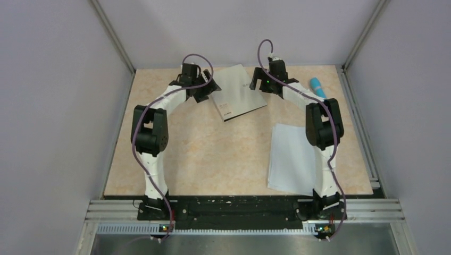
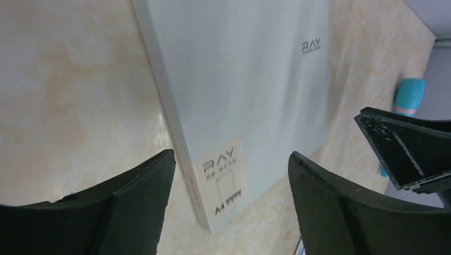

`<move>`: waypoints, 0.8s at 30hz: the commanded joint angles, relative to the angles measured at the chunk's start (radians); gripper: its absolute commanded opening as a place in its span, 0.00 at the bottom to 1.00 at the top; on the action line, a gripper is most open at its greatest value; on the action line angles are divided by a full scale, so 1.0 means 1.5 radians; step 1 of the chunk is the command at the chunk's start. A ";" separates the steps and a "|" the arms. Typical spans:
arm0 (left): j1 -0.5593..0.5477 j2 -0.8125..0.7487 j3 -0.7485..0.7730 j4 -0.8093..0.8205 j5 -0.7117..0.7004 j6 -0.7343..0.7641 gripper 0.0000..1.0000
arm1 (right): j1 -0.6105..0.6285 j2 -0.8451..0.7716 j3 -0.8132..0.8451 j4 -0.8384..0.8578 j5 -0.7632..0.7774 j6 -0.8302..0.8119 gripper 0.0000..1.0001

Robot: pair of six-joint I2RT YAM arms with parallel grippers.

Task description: Put the files into the folder

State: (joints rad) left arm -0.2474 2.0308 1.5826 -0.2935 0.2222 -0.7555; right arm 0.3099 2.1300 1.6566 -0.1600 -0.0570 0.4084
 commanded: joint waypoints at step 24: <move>0.116 0.244 0.250 0.151 -0.095 0.023 0.83 | -0.016 0.459 0.557 -0.009 -0.209 0.056 0.99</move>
State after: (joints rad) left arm -0.0967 2.4531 2.0014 -0.1417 0.1287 -0.7155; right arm 0.2829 2.7358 2.4424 -0.1856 -0.2337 0.4316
